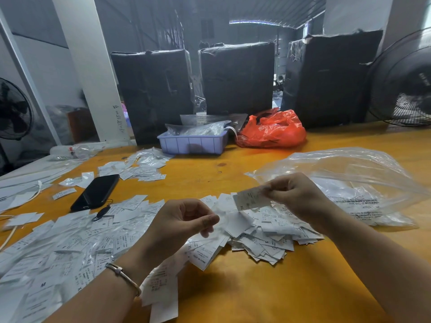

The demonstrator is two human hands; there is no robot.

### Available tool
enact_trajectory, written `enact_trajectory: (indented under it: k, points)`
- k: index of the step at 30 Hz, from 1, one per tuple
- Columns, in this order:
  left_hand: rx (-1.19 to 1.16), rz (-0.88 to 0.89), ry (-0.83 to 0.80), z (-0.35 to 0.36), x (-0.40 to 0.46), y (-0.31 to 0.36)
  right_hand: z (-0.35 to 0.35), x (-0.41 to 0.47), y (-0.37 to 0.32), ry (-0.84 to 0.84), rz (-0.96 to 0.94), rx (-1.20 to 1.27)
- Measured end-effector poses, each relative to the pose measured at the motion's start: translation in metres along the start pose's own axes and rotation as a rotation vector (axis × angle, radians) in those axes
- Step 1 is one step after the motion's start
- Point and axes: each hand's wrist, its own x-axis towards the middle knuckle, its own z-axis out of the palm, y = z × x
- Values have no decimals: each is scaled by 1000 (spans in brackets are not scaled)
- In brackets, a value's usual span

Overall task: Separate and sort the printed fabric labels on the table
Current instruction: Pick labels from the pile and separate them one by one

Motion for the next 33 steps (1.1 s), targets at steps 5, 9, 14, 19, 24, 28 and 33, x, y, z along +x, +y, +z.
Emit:
enact_trajectory:
  k: [5, 9, 14, 19, 24, 28, 33]
  points:
    - [20, -1, -3, 0, 0, 0, -3, 3, 16, 76, 118, -349]
    - [14, 5, -1, 0, 0, 0, -3, 1, 11, 174, 21, -281]
    - [7, 19, -17, 0, -1, 2, 1, -8, -15, 91, -152, 288]
    - [20, 22, -19, 0, -1, 2, 16, -19, -31, 120, -410, 121]
    - [10, 26, -17, 1, -1, 2, 20, -22, -31, 140, -473, -97]
    - [23, 28, -15, 0, -2, 2, 18, -23, -32, 191, -517, -187]
    - [40, 20, -15, 0, -1, 2, 17, -22, -33, 129, -523, -224]
